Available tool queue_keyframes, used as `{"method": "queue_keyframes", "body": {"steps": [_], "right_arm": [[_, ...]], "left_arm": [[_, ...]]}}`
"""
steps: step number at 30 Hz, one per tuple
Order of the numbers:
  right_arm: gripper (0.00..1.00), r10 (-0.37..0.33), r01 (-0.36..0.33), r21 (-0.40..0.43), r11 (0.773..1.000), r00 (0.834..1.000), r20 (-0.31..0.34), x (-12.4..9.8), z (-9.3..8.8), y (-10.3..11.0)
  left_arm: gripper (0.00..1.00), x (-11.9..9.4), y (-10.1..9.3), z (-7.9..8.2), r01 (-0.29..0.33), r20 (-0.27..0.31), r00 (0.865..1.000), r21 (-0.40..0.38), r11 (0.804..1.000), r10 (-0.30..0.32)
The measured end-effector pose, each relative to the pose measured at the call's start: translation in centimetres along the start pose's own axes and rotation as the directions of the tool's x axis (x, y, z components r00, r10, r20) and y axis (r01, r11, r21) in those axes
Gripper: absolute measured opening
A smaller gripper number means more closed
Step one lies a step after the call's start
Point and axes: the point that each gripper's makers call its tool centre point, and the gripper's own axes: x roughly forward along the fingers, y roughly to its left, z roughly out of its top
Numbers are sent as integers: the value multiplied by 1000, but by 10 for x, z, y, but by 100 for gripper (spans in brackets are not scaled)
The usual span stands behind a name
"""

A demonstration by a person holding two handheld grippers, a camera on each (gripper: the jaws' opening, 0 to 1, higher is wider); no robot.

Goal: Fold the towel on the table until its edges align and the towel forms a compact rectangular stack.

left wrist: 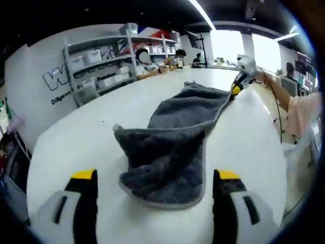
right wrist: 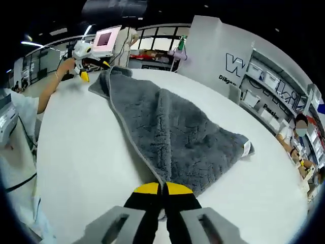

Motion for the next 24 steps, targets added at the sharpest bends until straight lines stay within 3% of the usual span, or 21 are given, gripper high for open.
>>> {"method": "queue_keyframes", "body": {"steps": [8,18,21,24], "right_arm": [[2,24,-21,63,998,999,-36,0,-8,2],[3,30,-27,102,994,999,-25,0,-9,2],[6,19,-19,40,999,1000,-12,-1,-7,3],[20,-9,8,-22,1000,999,-39,-6,-9,3]], "left_arm": [[99,1,-2,-3,1,-17,1000,8,1000,0],[99,5,0,-12,-1,-59,998,12,1000,2],[99,4,1,-11,0,-57,998,12,1000,0],[99,2,2,-10,-3,-48,999,8,1000,3]]}}
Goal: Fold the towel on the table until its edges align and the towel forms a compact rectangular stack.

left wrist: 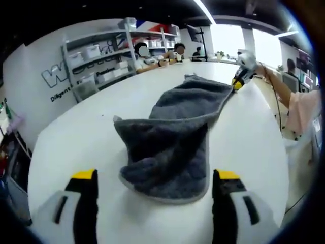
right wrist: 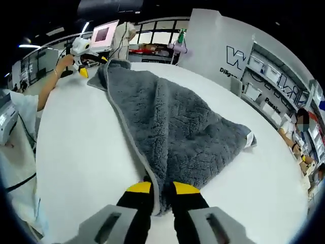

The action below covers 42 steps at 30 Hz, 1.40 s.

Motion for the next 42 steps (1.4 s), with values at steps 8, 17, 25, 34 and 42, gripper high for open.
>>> {"method": "queue_keyframes", "body": {"steps": [8,17,25,34,42], "right_arm": [[48,-43,43,5,999,997,69,-17,9,-6],[78,-79,71,79,994,991,107,-28,-1,-8],[96,-86,60,167,984,985,152,-38,-7,-5],[100,-95,65,193,979,984,152,-42,-16,-6],[100,-107,75,195,978,981,161,-45,-16,-8]], "left_arm": [[98,0,-1,-1,-1,-6,1000,2,1000,1],[99,1,-3,-4,4,-14,1000,5,1000,-4],[99,0,0,-7,-3,-19,1000,-4,1000,3],[98,2,-1,-9,5,-31,1000,-7,1000,-5],[96,5,0,-13,16,-38,999,-22,1000,-17]]}}
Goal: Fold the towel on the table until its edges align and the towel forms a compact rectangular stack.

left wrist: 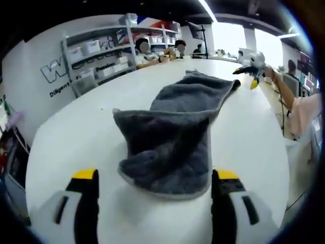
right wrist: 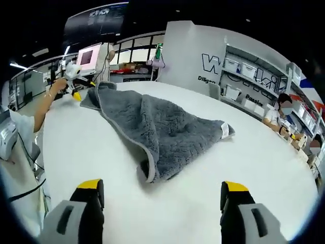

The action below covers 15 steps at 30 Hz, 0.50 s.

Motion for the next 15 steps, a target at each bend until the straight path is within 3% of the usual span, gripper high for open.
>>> {"method": "queue_keyframes", "body": {"steps": [9,15], "right_arm": [[99,-12,12,6,1000,1000,0,1,-3,0],[98,-10,10,3,1000,1000,4,2,-2,0]], "left_arm": [[74,1,0,-1,22,10,1000,-36,999,-21],[44,1,4,-2,7,12,1000,-48,999,-7]]}}
